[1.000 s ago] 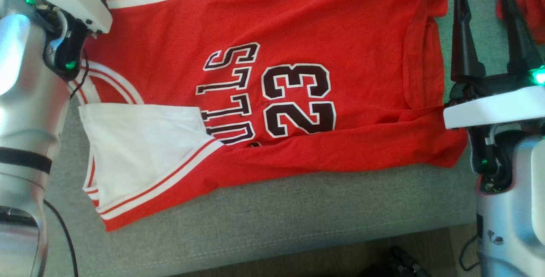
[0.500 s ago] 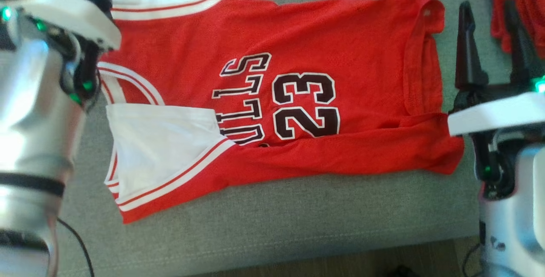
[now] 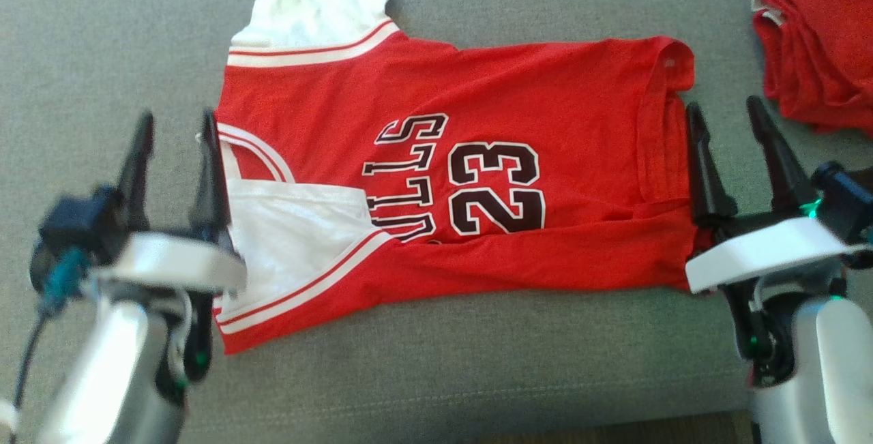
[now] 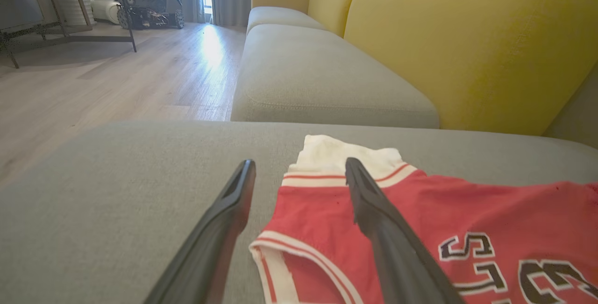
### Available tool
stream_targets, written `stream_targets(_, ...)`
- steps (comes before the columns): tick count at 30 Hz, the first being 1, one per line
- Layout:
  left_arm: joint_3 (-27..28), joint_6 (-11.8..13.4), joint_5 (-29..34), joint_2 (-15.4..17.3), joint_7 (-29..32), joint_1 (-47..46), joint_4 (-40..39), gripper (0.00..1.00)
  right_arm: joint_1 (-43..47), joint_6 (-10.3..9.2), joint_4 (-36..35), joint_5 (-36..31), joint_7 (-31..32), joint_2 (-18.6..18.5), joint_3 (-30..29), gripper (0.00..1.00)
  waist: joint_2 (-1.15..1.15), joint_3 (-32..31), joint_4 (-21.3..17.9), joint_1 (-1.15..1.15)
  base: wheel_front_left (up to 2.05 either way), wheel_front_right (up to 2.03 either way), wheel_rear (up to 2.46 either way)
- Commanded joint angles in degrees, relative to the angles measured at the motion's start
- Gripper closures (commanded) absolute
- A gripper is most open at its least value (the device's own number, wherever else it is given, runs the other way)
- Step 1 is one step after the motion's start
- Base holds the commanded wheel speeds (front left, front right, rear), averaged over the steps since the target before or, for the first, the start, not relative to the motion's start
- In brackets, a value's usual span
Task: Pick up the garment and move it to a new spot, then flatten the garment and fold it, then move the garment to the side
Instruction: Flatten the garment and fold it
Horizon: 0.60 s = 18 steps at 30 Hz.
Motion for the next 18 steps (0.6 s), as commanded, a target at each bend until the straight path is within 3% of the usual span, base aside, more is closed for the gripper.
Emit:
stream_targets(1, 2.47, 0.56, 0.76, 1.49, -0.29, 0.74, -3.05, 0.0, 0.47, -0.04, -1.94, 0.42, 0.13, -0.33, 1.62, 0.0, 0.0, -0.92, 0.08, 0.0, 0.0, 0.0, 0.0)
stream_targets(18, 1.41, 0.69, 0.13, 1.21, -0.07, 4.0, -3.5, 0.0, 1.93, -0.04, -2.87, 0.68, 0.58, -0.25, 1.72, 0.0, 0.0, -2.38, 0.79, 0.0, 0.0, 0.0, 0.0)
